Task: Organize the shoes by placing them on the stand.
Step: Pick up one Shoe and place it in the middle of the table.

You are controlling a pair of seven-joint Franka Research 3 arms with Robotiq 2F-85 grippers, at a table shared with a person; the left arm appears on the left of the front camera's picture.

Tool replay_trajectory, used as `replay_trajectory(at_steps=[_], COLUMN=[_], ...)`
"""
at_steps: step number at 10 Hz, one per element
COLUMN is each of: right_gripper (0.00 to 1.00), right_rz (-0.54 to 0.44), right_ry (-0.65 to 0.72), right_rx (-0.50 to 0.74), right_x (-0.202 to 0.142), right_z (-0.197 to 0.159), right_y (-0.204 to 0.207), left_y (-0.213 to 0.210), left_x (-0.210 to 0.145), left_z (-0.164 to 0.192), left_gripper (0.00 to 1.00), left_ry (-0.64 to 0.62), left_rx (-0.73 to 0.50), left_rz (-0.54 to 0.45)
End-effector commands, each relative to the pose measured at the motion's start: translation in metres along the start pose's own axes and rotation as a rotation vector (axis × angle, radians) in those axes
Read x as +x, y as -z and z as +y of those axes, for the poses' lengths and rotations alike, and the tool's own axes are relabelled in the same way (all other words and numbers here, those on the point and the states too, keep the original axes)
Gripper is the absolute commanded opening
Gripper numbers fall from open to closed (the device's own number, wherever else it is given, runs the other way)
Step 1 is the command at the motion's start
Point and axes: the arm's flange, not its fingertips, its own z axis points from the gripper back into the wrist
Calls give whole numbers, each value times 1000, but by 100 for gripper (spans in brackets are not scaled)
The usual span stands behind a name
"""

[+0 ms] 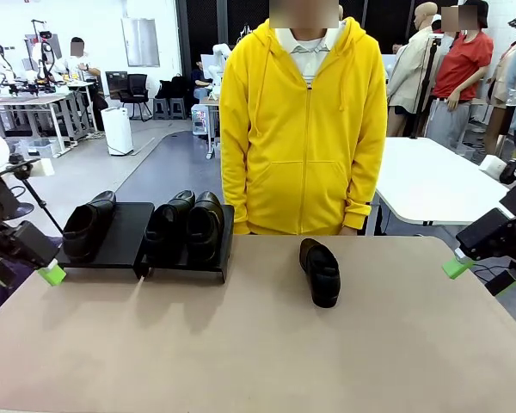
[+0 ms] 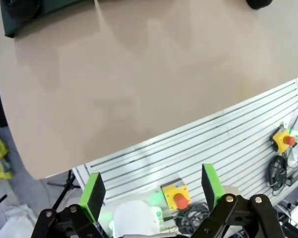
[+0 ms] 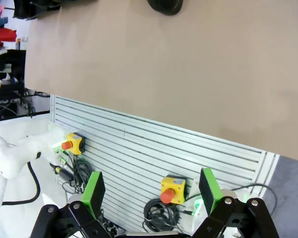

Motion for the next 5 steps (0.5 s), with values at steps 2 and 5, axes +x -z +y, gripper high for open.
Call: replay_trajectory(at_steps=[2, 5], right_gripper=[100, 100], right_rz=[-9, -9], right_ry=[-16, -16], right_rx=[34, 34], right_x=[3, 3], right_z=[2, 2], right_y=[-1, -1], left_y=[-1, -1], left_x=[4, 4], left_z=[0, 0], left_gripper=[100, 100], left_ry=[14, 14], left_rx=[4, 4], left_rz=[-1, -1])
